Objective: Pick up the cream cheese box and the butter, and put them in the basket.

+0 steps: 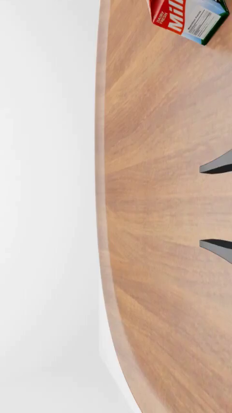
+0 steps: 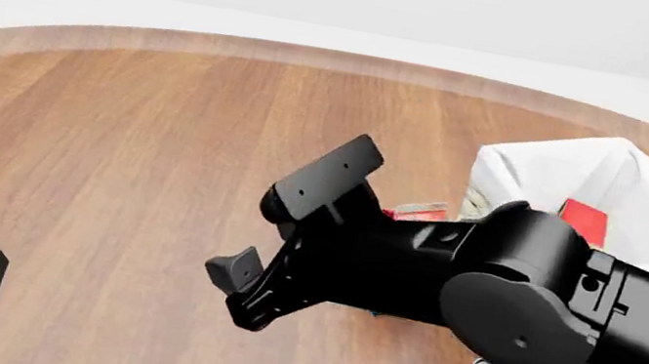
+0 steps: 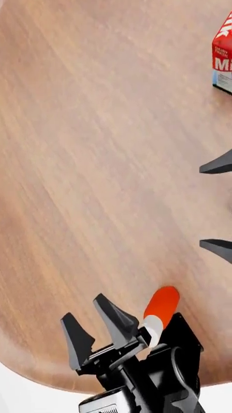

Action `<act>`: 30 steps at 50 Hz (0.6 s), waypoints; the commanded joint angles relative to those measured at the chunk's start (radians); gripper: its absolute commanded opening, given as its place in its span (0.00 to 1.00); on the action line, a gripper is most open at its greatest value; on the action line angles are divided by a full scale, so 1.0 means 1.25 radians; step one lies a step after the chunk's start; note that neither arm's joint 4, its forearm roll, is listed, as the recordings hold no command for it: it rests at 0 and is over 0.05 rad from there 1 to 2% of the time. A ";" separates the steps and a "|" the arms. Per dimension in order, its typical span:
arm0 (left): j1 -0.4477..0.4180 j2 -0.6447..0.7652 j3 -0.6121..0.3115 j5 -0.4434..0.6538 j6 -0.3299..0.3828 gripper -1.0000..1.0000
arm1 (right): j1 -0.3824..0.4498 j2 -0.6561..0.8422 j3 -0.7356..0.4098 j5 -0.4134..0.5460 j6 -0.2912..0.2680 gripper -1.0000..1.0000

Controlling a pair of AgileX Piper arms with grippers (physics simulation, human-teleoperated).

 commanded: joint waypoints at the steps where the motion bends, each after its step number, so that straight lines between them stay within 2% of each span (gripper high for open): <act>1: 0.000 0.000 0.000 0.000 0.000 1.00 | 0.029 0.028 0.010 -0.013 0.025 1.00; 30: 0.000 0.000 0.000 0.000 0.000 1.00 | 0.073 0.064 -0.031 0.048 0.022 1.00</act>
